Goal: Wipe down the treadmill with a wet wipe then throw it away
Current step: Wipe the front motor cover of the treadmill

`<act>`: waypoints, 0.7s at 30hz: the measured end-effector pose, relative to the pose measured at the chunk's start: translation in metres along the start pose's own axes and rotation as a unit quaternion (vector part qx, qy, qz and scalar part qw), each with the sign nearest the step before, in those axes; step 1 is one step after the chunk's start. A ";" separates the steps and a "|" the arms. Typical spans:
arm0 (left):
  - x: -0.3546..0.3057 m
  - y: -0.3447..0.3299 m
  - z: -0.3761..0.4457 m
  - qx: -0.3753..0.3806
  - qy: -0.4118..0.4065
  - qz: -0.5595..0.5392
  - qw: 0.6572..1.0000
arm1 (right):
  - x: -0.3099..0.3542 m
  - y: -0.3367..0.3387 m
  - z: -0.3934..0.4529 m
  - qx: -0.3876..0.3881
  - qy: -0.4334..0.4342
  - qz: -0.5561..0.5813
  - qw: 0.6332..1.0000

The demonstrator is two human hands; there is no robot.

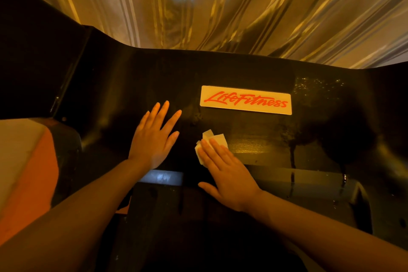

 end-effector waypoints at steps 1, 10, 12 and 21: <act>0.000 0.000 0.000 0.000 -0.001 0.001 1.000 | -0.004 0.001 -0.005 -0.002 -0.005 0.002 1.000; -0.001 0.001 0.001 0.004 0.003 0.005 1.000 | -0.051 0.011 -0.067 -0.011 -0.064 0.017 0.998; -0.001 0.002 0.001 0.005 0.004 0.005 1.000 | -0.060 0.013 -0.079 -0.016 -0.078 0.014 0.997; -0.002 0.003 0.001 0.008 0.006 0.000 1.000 | -0.073 0.010 -0.097 -0.048 -0.102 0.004 0.994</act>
Point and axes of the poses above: each hand's wrist, its own z-axis towards the middle knuckle, its own y-axis out of the back of the hand, x = y × z, the point moved 2 cm from there along z, towards the middle knuckle, and after that the axes turned 2 degrees about z, right-handed, at the moved point
